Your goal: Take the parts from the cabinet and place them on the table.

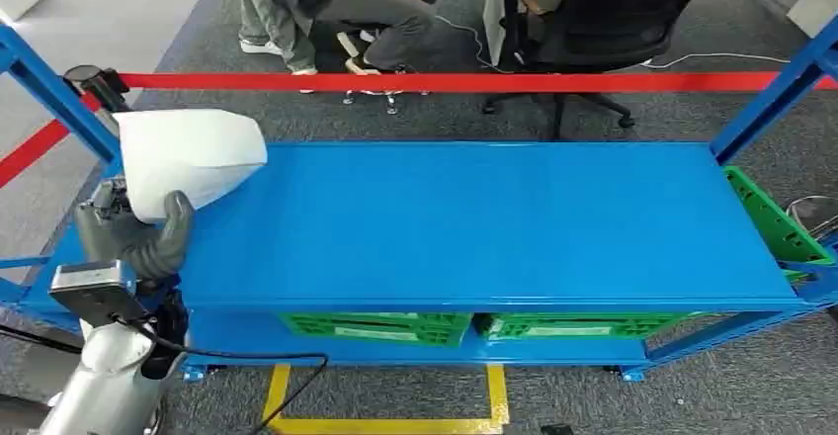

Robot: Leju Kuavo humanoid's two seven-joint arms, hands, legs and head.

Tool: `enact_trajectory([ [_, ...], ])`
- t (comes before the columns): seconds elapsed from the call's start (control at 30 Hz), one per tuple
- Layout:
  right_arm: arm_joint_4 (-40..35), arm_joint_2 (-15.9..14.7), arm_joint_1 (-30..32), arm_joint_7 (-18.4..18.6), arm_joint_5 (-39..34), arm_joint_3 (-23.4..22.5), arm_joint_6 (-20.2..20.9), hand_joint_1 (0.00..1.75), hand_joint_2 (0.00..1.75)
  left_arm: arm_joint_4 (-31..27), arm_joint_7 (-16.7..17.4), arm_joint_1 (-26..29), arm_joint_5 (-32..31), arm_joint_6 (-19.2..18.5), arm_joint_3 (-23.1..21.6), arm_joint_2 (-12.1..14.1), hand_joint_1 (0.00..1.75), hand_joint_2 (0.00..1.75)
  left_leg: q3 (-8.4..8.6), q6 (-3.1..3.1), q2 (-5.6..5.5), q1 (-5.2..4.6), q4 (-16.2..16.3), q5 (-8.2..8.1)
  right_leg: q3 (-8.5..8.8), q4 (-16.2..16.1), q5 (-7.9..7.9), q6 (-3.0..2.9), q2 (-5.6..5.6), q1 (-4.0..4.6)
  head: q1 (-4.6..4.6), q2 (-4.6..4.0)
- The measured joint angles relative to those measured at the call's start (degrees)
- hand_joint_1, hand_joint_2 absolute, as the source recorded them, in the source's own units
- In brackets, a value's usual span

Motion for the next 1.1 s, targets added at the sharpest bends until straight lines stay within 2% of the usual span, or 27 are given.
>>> enact_trajectory([
  [0.03,0.0,0.0,0.0,0.0,0.0,0.0,0.0,0.0,1.75,0.0,0.0,0.1,0.2,0.0,0.0,0.0,1.75,1.75,-0.03,0.01,0.06,0.0,0.0,-0.02,-2.29,4.7,-1.8,0.31,-0.02,-0.2,-0.09,0.0],
  [0.07,0.0,-0.1,0.1,0.2,0.0,0.0,-0.2,0.0,1.75,0.0,0.2,0.2,1.1,-0.3,0.0,0.0,1.75,1.75,-0.05,-0.06,0.06,0.05,0.1,-0.06,-3.72,7.4,-2.41,0.56,-0.07,-0.34,0.0,0.0],
  [0.1,0.0,-0.1,0.2,0.5,0.0,0.0,-0.4,0.0,1.75,0.0,0.3,0.2,2.0,-0.5,0.0,-0.2,1.75,1.75,0.0,-0.16,0.06,0.17,0.1,-0.13,-3.81,7.4,-1.66,0.73,-0.09,-0.54,-0.04,0.0],
  [0.13,0.0,-0.1,0.3,0.9,0.0,0.0,-0.4,0.0,1.75,0.0,0.3,0.3,2.7,-0.5,0.1,-0.4,1.75,1.75,0.04,-0.39,0.03,0.34,0.1,-0.25,-2.54,4.8,0.31,0.94,-0.12,-0.72,-0.02,0.0],
  [0.2,0.0,-0.2,0.2,1.5,0.0,0.0,-0.5,0.0,1.75,0.0,0.3,0.2,3.3,1.2,0.2,-0.9,1.75,1.75,0.23,-1.13,-0.09,0.84,0.5,-0.66,3.05,-6.2,5.63,1.42,-0.39,-1.17,-0.02,0.0],
  [0.23,0.0,-0.2,0.1,2.0,0.0,0.0,-0.6,0.0,1.75,0.0,0.1,0.1,3.6,2.0,0.4,-1.2,1.75,1.75,0.25,-1.74,-0.11,0.76,0.7,-0.87,4.73,-9.2,4.83,1.63,-0.39,-1.12,0.07,0.0],
  [0.27,0.1,-0.1,0.0,2.1,0.1,0.0,-0.6,0.0,1.75,0.0,0.0,-0.1,3.6,2.6,0.5,-1.4,1.75,1.75,-0.01,-2.22,-0.18,0.47,1.1,-0.99,5.28,-9.5,5.09,0.73,0.04,-0.91,0.31,0.0],
  [0.3,0.1,-0.1,0.0,2.3,0.1,0.0,-0.6,0.0,1.75,0.0,-0.1,-0.2,3.6,2.9,0.7,-1.5,1.75,1.75,-0.06,-2.55,-0.2,0.44,1.1,-0.8,4.95,-9.2,5.04,-0.09,0.11,-0.88,-0.06,0.0],
  [0.37,0.1,-0.2,0.1,2.6,0.1,0.0,-0.3,0.0,1.75,0.0,-0.5,-0.3,2.8,3.3,0.7,-1.6,1.75,1.75,0.1,-2.9,-0.22,0.71,1.0,-0.69,4.79,-8.8,4.9,-0.87,0.17,-0.53,-0.04,0.0],
  [0.43,0.1,-0.2,0.1,2.8,0.1,0.0,0.0,0.0,1.75,0.0,-1.0,-0.5,2.1,3.3,0.7,-1.6,1.75,1.75,-0.03,-3.52,-0.17,0.95,1.7,-1.86,4.93,-9.0,5.09,-1.87,0.14,-0.73,-0.15,0.0],
  [0.47,0.1,-0.2,0.0,2.8,0.2,0.0,0.0,0.0,1.75,0.0,-1.1,-0.6,1.7,3.3,0.7,-1.5,1.75,1.75,-1.16,-3.47,-0.17,0.87,4.3,-3.75,4.93,-9.0,5.07,-2.22,0.12,-0.71,-0.37,0.0],
  [0.53,0.1,-0.2,0.0,2.8,0.2,0.0,0.2,0.0,1.75,0.0,-1.3,-0.7,1.2,3.2,0.7,-1.5,1.75,1.75,-5.57,-3.37,-0.17,0.7,14.2,-8.52,4.88,-9.0,5.11,-2.58,0.03,-0.43,-0.46,0.0],
  [0.57,0.1,-0.2,0.0,2.9,0.2,0.0,0.2,0.0,1.75,0.0,-1.3,-0.6,0.9,3.2,0.6,-1.5,1.75,1.75,-7.27,-3.24,-0.17,0.68,17.9,-9.73,4.86,-8.9,5.15,-2.7,0.03,-0.26,-0.48,0.0],
  [0.6,0.1,-0.2,0.0,3.0,0.2,0.0,0.2,0.0,1.75,0.0,-1.5,-0.6,0.5,3.3,0.6,-1.5,1.75,1.75,-7.79,-3.09,-0.17,0.66,19.1,-9.65,4.87,-8.9,5.16,-2.76,0.06,-0.1,-0.48,0.0],
  [0.63,0.1,-0.2,0.1,3.0,0.2,0.0,0.2,0.0,1.75,0.0,-1.8,-0.6,0.0,3.4,0.5,-1.5,1.75,1.75,-7.28,-2.79,-0.17,0.6,17.9,-8.25,4.87,-8.9,5.18,-2.79,0.14,0.07,-0.46,0.0],
  [0.7,0.1,-0.2,0.0,3.1,0.2,0.0,0.3,0.0,1.75,0.0,-2.1,-0.7,-0.5,3.4,0.3,-1.5,1.75,1.75,-3.41,-1.79,-0.18,0.22,9.9,-3.25,5.03,-8.9,5.19,-2.79,0.29,0.37,-0.48,0.0],
  [0.73,0.1,-0.2,0.0,3.1,0.2,0.0,0.3,0.0,1.75,0.0,-2.1,-0.8,-0.7,3.5,0.3,-1.5,1.75,1.75,-1.78,-1.38,-0.18,0.02,6.7,-1.76,5.1,-8.9,5.19,-2.78,0.31,0.42,-0.48,0.0],
  [1.0,0.1,-0.2,0.0,3.1,0.2,0.0,0.3,0.0,1.75,0.0,-2.1,-0.8,-0.7,3.5,0.3,-1.5,1.75,1.75,-1.65,-1.33,-0.18,0.0,6.4,-1.65,5.09,-8.9,5.19,-2.78,0.3,0.42,-0.48,0.0],
  [1.03,0.1,-0.2,0.0,3.1,0.2,0.0,0.3,0.0,1.75,0.0,-2.1,-0.8,-0.7,3.5,0.3,-1.5,1.75,1.75,-1.4,-1.24,-0.18,-0.05,5.9,-1.43,5.09,-8.9,5.19,-2.78,0.3,0.41,-0.48,0.0],
  [1.07,0.1,-0.2,0.0,3.1,0.3,0.0,0.4,0.0,1.75,0.0,-2.2,-0.9,-0.7,3.6,0.2,-1.5,1.75,1.75,-0.52,-0.79,-0.18,-0.34,3.8,-1.36,5.03,-8.9,5.2,-2.74,0.27,0.39,-0.37,0.0],
  [1.1,0.1,-0.2,-0.1,3.1,0.3,0.0,0.5,0.0,1.75,0.0,-2.2,-1.0,-0.8,3.7,0.1,-1.5,1.75,1.75,0.07,-0.96,-0.16,-0.34,2.1,-1.81,4.58,-8.6,5.19,-2.38,0.28,0.83,-0.41,0.0],
])
